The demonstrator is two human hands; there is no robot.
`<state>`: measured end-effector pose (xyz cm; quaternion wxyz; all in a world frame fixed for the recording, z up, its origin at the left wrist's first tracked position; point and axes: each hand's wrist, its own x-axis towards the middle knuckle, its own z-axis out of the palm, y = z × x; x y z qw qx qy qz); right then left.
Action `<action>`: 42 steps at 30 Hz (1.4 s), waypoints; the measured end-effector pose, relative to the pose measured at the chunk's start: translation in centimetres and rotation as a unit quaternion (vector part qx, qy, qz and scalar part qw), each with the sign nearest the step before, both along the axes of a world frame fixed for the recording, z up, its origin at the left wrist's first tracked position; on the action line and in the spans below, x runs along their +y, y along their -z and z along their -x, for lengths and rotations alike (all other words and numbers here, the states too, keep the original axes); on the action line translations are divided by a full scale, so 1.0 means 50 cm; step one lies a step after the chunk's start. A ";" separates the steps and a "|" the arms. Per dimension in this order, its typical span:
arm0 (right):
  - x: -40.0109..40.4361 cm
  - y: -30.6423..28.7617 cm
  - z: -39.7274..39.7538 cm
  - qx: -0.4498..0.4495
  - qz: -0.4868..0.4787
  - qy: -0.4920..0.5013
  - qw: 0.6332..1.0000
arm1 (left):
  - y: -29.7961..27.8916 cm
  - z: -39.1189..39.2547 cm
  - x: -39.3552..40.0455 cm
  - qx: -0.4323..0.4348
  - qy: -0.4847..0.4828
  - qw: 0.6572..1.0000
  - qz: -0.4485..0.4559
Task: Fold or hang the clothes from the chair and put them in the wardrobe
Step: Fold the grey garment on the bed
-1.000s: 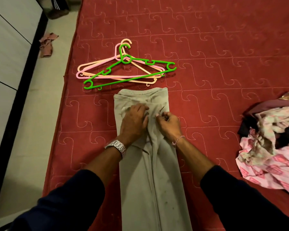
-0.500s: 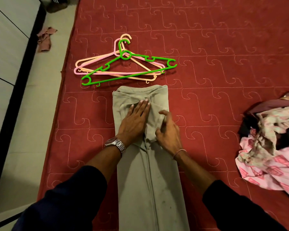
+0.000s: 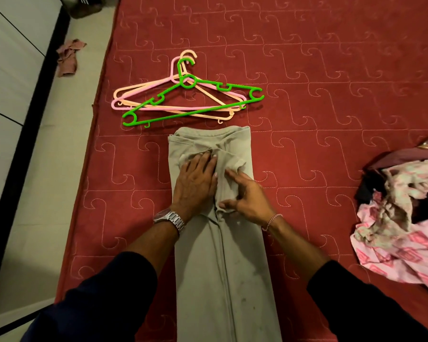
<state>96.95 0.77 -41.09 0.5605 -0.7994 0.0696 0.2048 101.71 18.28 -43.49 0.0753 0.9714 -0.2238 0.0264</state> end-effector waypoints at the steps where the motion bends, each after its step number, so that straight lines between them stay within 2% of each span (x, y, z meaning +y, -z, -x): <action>1: 0.003 0.005 0.002 -0.013 0.020 -0.016 1.000 | 0.002 0.002 0.002 0.009 0.002 1.000 -0.014; 4: 0.002 0.007 0.003 -0.063 0.155 -0.080 0.983 | 0.011 0.007 0.002 0.037 -0.004 0.998 -0.049; 7: -0.007 -0.003 0.001 -0.113 0.328 -0.123 0.930 | 0.015 0.011 -0.001 0.048 -0.021 0.997 -0.049; 9: -0.010 -0.009 0.007 -0.122 0.380 -0.117 0.910 | 0.012 0.020 0.000 0.049 -0.024 0.997 -0.046; 13: -0.009 -0.015 0.037 -0.134 0.422 -0.091 0.892 | -0.003 0.059 0.009 0.053 -0.013 0.998 -0.030; 22: -0.011 -0.016 0.178 -0.077 0.359 -0.040 0.929 | -0.044 0.191 0.025 0.092 -0.008 0.995 -0.021; 27: -0.001 -0.025 0.268 -0.045 0.369 -0.013 0.928 | -0.058 0.292 0.027 0.098 -0.014 0.995 -0.030; 30: -0.002 -0.032 0.317 -0.046 0.346 0.018 0.937 | -0.059 0.354 0.031 0.097 -0.058 0.993 -0.024; 33: -0.010 -0.036 0.389 0.017 0.301 0.044 0.953 | -0.053 0.440 0.040 0.136 -0.127 0.982 0.013; 38: -0.027 -0.033 0.506 0.068 0.241 0.045 0.967 | -0.054 0.564 0.044 0.145 -0.187 0.971 0.032; 40: -0.031 -0.032 0.541 0.091 0.194 0.055 0.975 | -0.061 0.615 0.039 0.144 -0.235 0.960 0.053; 42: -0.035 -0.033 0.582 0.122 0.141 0.065 0.980 | -0.077 0.667 0.045 0.179 -0.310 0.925 0.128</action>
